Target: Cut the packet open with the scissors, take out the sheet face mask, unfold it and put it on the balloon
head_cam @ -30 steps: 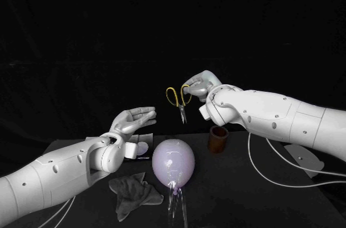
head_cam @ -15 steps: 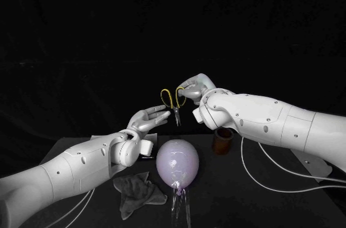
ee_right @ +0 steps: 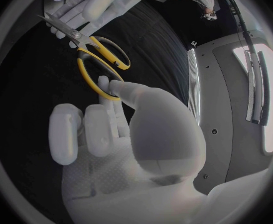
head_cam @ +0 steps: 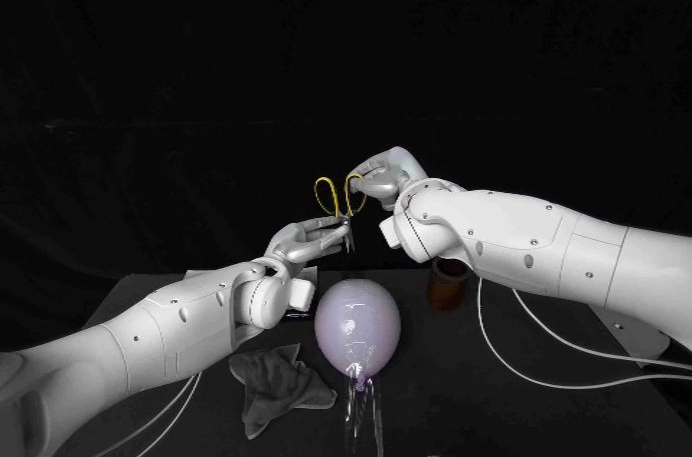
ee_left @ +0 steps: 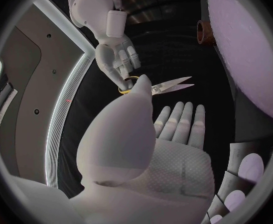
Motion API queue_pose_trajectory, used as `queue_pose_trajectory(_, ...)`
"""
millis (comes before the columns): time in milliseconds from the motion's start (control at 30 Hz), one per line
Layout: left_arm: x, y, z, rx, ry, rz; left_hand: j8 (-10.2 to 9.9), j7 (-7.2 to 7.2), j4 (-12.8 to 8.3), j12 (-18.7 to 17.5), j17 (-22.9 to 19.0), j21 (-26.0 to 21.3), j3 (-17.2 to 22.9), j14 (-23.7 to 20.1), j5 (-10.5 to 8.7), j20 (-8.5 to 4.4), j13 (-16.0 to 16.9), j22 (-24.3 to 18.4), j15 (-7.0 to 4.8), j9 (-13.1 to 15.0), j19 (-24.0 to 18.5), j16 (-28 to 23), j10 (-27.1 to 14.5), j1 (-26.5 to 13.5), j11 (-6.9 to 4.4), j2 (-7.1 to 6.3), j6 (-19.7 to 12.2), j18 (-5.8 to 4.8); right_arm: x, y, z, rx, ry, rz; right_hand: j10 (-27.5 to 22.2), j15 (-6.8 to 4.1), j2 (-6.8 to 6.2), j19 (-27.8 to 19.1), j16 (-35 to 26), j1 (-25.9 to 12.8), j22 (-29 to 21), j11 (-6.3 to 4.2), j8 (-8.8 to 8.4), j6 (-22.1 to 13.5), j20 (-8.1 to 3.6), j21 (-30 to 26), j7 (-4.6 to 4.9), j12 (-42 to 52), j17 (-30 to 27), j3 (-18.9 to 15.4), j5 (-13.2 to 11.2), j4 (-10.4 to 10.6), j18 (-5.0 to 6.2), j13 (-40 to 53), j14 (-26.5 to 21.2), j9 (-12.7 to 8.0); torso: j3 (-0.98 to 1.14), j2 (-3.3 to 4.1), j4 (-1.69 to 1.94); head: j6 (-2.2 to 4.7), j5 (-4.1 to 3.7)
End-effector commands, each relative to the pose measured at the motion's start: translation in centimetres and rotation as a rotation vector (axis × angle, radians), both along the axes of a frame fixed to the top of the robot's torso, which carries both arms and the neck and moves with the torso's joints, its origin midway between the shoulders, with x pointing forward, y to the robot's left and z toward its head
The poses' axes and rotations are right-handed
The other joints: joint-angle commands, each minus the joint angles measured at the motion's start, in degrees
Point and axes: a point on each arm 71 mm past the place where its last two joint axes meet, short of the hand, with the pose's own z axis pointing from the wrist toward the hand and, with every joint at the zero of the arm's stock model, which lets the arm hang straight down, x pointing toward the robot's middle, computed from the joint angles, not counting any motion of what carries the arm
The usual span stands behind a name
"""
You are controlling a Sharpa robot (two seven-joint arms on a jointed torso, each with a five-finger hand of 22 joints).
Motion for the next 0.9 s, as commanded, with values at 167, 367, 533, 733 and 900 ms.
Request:
queue_pose_trajectory(167, -0.09, -0.83, 0.20, -0.075, 0.026, -0.019, 2.6, 5.23, -0.2, 0.8, 0.4, 0.5, -1.1, 2.6, 0.12, 0.01, 0.3, 0.2, -0.96, 1.5, 2.0, 0.5, 5.0, 1.0, -1.51, 2.24, 5.6, 0.95, -0.16, 0.81, 0.14, 0.003, -0.020, 0.020, 2.6, -0.39, 0.65, -0.4, -0.1, -0.1, 1.2, -2.31, 0.29, -0.4, -0.10, -0.3, 0.03, -0.1, 0.0, 0.4, 0.4, 0.1, 0.32, 0.1, 1.1, 0.2, -0.07, 0.07, 0.04, -0.30, -0.09)
queue_pose_trajectory(367, -0.02, -0.76, 0.34, -0.107, 0.015, -0.004, 5.6, 3.51, -0.2, 1.7, 1.2, 0.4, -1.6, 6.8, 0.11, -0.12, 0.6, 0.2, -2.51, 3.3, 2.6, 1.3, 10.8, 2.1, -3.15, 3.84, 12.5, 2.61, -0.22, 1.25, -0.16, 0.002, -0.013, 0.027, 2.6, -0.39, 0.65, -0.4, -0.1, -0.1, 1.2, -2.31, 0.29, -0.4, -0.10, -0.3, 0.03, -0.1, 0.0, 0.4, 0.4, 0.1, 0.32, 0.1, 1.1, 0.2, -0.05, 0.02, 0.09, -0.48, 0.10)
queue_pose_trajectory(533, -0.04, -0.74, 0.45, -0.127, 0.009, -0.004, 7.2, 2.78, -0.2, 2.6, 2.1, 0.8, -1.3, 11.2, 0.12, -0.10, 0.8, 0.3, -2.95, 4.1, 3.8, 2.4, 13.4, 2.7, -3.54, 5.06, 16.1, 3.14, -0.22, 1.38, -0.26, 0.000, -0.011, 0.029, 2.6, -0.39, 0.65, -0.4, -0.1, -0.1, 1.2, -2.31, 0.29, -0.4, -0.10, -0.3, 0.03, -0.1, 0.0, 0.4, 0.4, 0.1, 0.32, 0.1, 1.1, 0.2, -0.08, 0.00, 0.07, -0.65, 0.06)
queue_pose_trajectory(733, -0.06, -0.69, 0.52, -0.138, 0.004, -0.009, 9.3, 2.05, 0.2, 4.4, 2.9, 1.9, 0.2, 15.6, 0.14, -0.07, 1.0, 0.7, -3.34, 4.9, 8.0, 4.3, 20.2, 4.9, -4.19, 7.72, 21.1, 3.47, -0.11, 1.28, -0.27, -0.009, -0.017, 0.024, 2.6, -0.39, 0.65, -0.3, 0.0, -0.2, 1.2, -2.30, 0.34, -0.5, -0.10, -0.2, 0.03, -0.1, 0.1, 0.5, 0.4, 0.0, 0.30, 0.1, 1.1, 0.3, -0.05, -0.05, 0.10, -0.60, 0.08)
queue_pose_trajectory(900, -0.04, -0.58, 0.53, -0.141, 0.002, -0.010, 10.2, 1.23, 0.2, 4.3, 3.2, 2.0, 2.1, 17.1, 0.14, -0.29, 0.7, 0.7, -3.90, 5.3, 8.8, 4.8, 22.7, 6.6, -5.03, 9.61, 23.0, 3.63, -0.03, 1.18, -0.28, -0.012, -0.018, 0.020, 2.6, -0.39, 0.65, -0.4, 0.0, -0.2, 1.2, -2.30, 0.35, -0.5, -0.10, -0.2, 0.03, -0.1, 0.1, 0.5, 0.4, 0.0, 0.30, 0.2, 1.1, 0.3, -0.04, -0.06, 0.08, -0.55, 0.18)
